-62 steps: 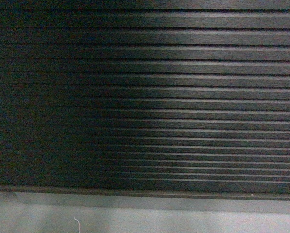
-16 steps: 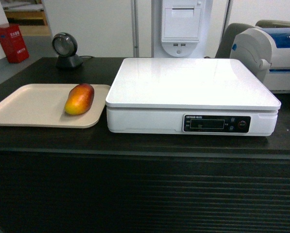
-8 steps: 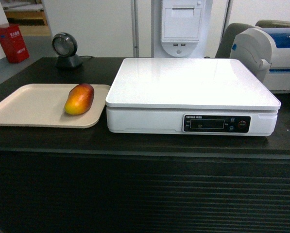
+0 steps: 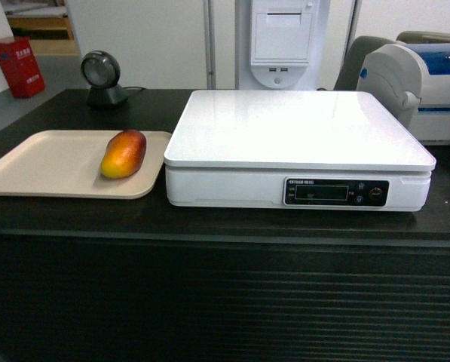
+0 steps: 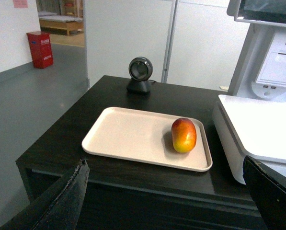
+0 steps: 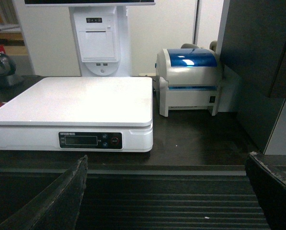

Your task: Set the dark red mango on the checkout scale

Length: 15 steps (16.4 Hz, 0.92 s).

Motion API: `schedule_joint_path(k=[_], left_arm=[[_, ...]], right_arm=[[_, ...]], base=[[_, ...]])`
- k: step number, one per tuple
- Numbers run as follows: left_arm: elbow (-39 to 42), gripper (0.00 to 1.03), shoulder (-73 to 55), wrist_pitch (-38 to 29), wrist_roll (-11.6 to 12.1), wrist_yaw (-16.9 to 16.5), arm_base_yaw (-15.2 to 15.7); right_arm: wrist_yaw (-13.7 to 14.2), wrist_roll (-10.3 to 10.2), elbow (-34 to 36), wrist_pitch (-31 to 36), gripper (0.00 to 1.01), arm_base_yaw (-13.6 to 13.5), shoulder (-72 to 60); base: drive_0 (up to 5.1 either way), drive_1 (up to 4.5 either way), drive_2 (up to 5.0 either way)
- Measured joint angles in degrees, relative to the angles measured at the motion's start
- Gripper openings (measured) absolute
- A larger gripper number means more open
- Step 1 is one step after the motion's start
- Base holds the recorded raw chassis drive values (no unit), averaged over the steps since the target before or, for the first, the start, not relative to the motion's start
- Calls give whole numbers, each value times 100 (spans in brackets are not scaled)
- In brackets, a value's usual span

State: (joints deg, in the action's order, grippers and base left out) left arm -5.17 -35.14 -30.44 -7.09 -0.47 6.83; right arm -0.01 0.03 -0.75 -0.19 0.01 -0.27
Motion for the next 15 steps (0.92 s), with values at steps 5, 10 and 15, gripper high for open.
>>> schedule_joint_path(k=[5,10,15], left_arm=[[-1545,98,-3779,-1980,166,-1141,262],[-4157,98,-6664,-1038,313,-1473,-317],[-6518,98,-8349,286,345,-1631,-570]], right_arm=[[0,0,0,-2,98,0,0],[0,0,0,-2,98,0,0],[0,0,0,-2,98,0,0]], base=[[0,0,0],[0,0,0],[0,0,0]])
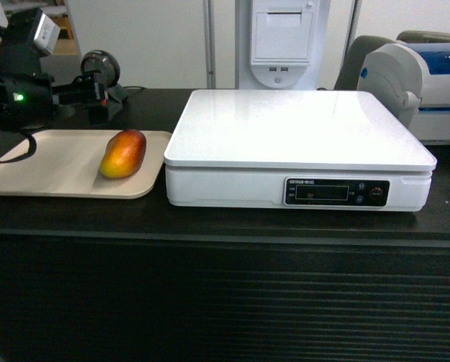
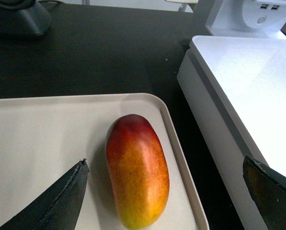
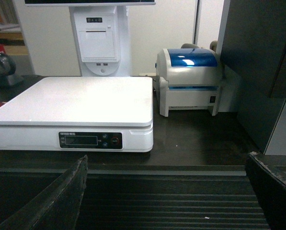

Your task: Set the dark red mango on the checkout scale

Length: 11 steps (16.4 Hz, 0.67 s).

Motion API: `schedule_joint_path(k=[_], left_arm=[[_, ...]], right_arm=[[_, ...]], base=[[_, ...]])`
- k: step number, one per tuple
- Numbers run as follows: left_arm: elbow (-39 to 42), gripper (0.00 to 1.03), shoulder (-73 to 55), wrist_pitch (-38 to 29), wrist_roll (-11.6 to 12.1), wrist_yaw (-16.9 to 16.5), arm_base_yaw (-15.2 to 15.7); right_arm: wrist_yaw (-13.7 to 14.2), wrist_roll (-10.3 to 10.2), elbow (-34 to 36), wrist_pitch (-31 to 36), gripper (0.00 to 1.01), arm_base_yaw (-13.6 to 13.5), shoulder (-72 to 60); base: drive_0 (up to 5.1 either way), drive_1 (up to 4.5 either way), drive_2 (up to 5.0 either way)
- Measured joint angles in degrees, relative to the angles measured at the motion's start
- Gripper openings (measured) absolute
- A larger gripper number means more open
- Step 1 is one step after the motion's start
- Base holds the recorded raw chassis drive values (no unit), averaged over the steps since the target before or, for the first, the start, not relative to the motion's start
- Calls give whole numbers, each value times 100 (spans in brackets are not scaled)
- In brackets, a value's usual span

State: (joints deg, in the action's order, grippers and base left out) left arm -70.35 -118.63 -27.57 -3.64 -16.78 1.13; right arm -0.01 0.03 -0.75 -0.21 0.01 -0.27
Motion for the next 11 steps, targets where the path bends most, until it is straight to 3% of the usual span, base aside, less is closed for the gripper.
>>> schedule_joint_path(k=[5,11], left_arm=[[-1705,98,-1012,1775,-98,-63,-87],[-3289,98,-2013,3115,-24,173,-114]], right_arm=[[0,0,0,0,98,0,0],[0,0,0,0,98,0,0]], base=[[0,0,0],[0,0,0]])
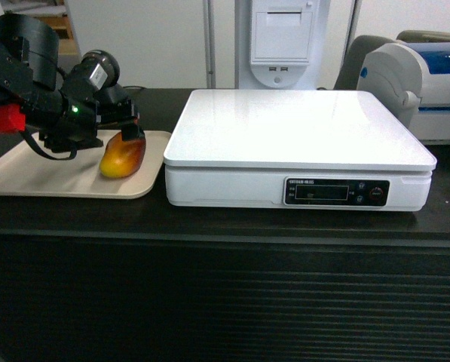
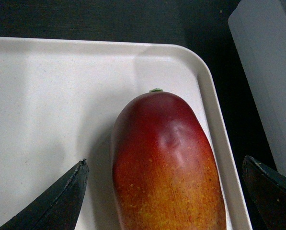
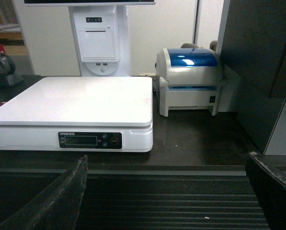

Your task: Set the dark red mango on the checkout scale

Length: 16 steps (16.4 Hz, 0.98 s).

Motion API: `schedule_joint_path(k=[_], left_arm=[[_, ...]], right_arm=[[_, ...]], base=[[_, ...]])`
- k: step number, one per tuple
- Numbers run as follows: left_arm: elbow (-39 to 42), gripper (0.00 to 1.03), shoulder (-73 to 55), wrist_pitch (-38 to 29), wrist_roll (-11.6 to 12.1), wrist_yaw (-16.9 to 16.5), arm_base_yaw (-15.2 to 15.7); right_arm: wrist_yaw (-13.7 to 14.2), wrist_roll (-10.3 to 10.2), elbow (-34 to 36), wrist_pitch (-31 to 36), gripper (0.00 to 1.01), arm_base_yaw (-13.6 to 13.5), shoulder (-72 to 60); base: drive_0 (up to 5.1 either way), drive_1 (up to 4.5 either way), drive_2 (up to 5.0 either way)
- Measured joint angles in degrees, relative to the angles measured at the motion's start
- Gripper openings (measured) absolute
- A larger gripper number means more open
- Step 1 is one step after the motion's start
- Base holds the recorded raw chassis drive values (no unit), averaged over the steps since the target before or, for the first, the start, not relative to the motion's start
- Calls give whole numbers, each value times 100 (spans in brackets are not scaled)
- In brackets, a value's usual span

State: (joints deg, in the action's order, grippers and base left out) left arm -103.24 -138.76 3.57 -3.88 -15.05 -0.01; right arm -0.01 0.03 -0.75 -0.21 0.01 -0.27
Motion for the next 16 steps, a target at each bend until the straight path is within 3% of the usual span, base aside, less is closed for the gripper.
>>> schedule_joint_path(k=[2,3,4,5,6,9,10,16], left_arm=[[-367,98,-184,439,229,129,-37],[-761,98,-400,879,562,243,-90],[-1058,98,-616,1353,1176,391,-164],[-1108,98,-656,1436,1344,479,-179],[-1108,98,-660,1447,1440,470,-201],[-1110,71,-660,1412,1521,514,-205],[-1110,67,-660,1392,1537,522,-203],[-671,63,-417,1084,1635,640,-199]], right_arm=[[0,0,0,2,98,0,0],[0,0,0,0,98,0,0],[0,0,0,0,98,0,0],[0,0,0,0,98,0,0],[0,0,0,0,98,0,0],[0,0,0,0,98,0,0],[0,0,0,0,98,0,0],[0,0,0,0,98,0,0]], base=[[0,0,0],[0,0,0],[0,0,0],[0,0,0],[0,0,0],[0,0,0],[0,0,0],[0,0,0]])
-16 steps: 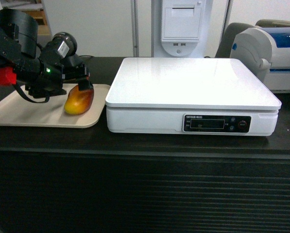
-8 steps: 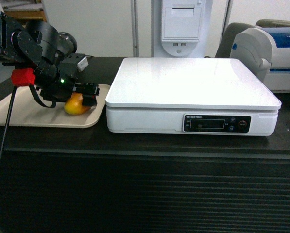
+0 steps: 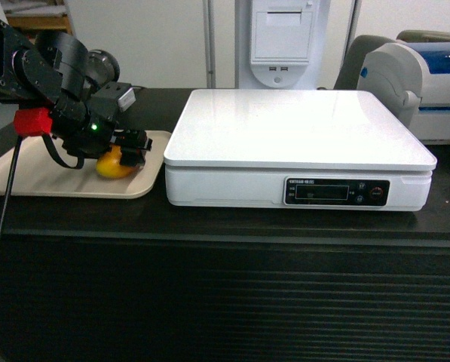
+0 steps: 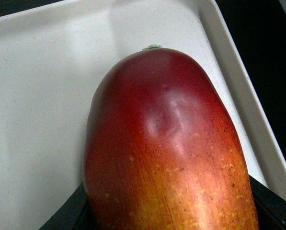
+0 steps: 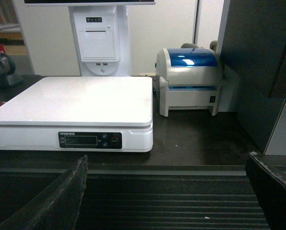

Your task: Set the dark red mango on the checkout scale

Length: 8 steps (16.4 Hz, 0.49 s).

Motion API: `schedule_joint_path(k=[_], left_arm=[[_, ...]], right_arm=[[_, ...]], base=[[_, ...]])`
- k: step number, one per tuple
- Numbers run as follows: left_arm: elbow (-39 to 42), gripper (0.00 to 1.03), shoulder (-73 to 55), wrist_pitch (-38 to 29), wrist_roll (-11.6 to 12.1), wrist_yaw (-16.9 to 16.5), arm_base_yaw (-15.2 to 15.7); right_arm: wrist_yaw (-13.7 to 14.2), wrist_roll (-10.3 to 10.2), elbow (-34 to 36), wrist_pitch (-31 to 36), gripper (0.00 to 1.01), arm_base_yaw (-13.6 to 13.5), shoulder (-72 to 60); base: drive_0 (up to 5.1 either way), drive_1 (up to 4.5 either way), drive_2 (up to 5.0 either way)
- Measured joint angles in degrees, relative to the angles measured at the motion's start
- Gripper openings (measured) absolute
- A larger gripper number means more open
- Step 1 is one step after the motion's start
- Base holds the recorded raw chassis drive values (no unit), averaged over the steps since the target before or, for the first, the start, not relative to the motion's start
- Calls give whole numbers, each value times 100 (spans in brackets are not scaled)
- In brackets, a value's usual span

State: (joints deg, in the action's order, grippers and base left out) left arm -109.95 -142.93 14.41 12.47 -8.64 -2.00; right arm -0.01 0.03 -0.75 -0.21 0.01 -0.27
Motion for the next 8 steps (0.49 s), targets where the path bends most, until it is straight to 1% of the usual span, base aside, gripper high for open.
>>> schedule_joint_path(k=[1,4,6,8], left_arm=[[151,62,90,-111,0,13,0],[1067,62,903,-601,-4,0,-42],[1606,62,1552,-918,-2,-24,-144],[2330,62,2472,-1340,-26,-127,-490]], right_arm=[[0,0,0,0,98,0,0],[0,0,0,2,98,0,0],[0,0,0,0,98,0,0],[0,0,0,2,98,0,0]], base=[[0,0,0],[0,0,0],[0,0,0],[0,0,0]])
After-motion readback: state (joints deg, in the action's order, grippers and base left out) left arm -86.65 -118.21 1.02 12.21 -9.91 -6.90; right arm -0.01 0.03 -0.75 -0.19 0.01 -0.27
